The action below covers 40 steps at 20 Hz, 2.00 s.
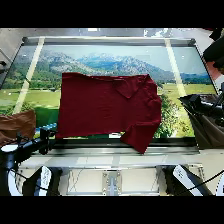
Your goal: Fold the shirts.
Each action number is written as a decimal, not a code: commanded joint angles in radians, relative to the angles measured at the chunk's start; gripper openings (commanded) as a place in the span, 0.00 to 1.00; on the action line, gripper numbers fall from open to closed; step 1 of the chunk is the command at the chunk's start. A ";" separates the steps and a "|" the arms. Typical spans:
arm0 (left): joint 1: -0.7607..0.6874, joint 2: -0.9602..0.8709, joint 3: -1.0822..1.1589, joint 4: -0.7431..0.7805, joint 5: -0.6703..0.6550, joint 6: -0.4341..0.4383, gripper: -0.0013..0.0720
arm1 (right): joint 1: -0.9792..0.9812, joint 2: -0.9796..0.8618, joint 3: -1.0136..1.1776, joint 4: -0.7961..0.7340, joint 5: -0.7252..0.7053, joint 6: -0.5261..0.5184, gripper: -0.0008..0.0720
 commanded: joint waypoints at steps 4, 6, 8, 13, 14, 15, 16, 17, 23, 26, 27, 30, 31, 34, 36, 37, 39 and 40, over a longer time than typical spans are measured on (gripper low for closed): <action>-0.035 -0.034 -0.001 -0.006 0.069 0.004 0.67 | 0.000 -0.001 0.018 0.000 0.013 -0.005 0.63; -0.094 -0.093 -0.001 -0.052 0.102 0.006 0.66 | 0.000 -0.001 0.019 0.000 0.014 -0.004 0.63; -0.159 -0.158 0.000 -0.127 0.155 0.052 0.66 | 0.000 -0.001 0.019 0.002 0.018 -0.004 0.63; -0.192 -0.206 0.000 -0.178 0.201 0.088 0.04 | 0.000 -0.001 0.018 -0.061 0.093 0.000 0.63; -0.192 -0.206 0.001 -0.178 0.199 0.092 0.04 | 0.000 -0.001 0.017 -0.130 0.101 0.014 0.63; -0.192 -0.206 0.002 -0.180 0.198 0.092 0.04 | 0.000 -0.001 0.008 -0.211 0.104 0.056 0.63; -0.192 -0.206 0.002 -0.180 0.198 0.092 0.04 | 0.000 -0.002 -0.018 -0.289 0.104 0.116 0.63; -0.192 -0.206 0.002 -0.180 0.198 0.092 0.04 | 0.000 -0.006 -0.060 -0.319 0.104 0.153 0.63; -0.192 -0.206 0.002 -0.181 0.198 0.137 0.03 | 0.074 -0.172 -0.246 -0.200 0.007 0.105 0.63; -0.192 -0.206 0.002 -0.181 0.198 0.148 0.04 | 0.188 -0.277 -0.246 -0.111 -0.113 0.043 0.63; -0.192 -0.206 0.002 -0.181 0.198 0.148 0.03 | 0.230 -0.302 -0.246 -0.090 -0.167 0.037 0.63; -0.192 -0.206 0.002 -0.181 0.199 0.148 0.03 | 0.305 -0.336 -0.246 -0.068 -0.267 0.041 0.63; -0.192 -0.206 0.002 -0.181 0.203 0.148 0.03 | 0.317 -0.337 -0.246 -0.048 -0.285 0.040 0.63; -0.192 -0.206 0.003 -0.185 0.218 0.160 0.03 | 0.335 -0.337 -0.246 -0.004 -0.319 0.039 0.10; -0.192 -0.198 0.010 -0.240 0.216 0.237 0.03 | 0.335 -0.330 -0.234 0.005 -0.237 -0.012 0.04; -0.192 -0.175 0.030 -0.265 0.215 0.293 0.03 | 0.335 -0.316 -0.216 0.005 -0.158 -0.060 0.03; -0.192 -0.085 0.112 -0.254 0.197 0.417 0.03 | 0.335 -0.249 -0.162 0.003 0.011 -0.119 0.03; -0.192 -0.026 0.165 -0.240 0.178 0.484 0.03 | 0.335 -0.199 -0.127 -0.002 0.090 -0.150 0.03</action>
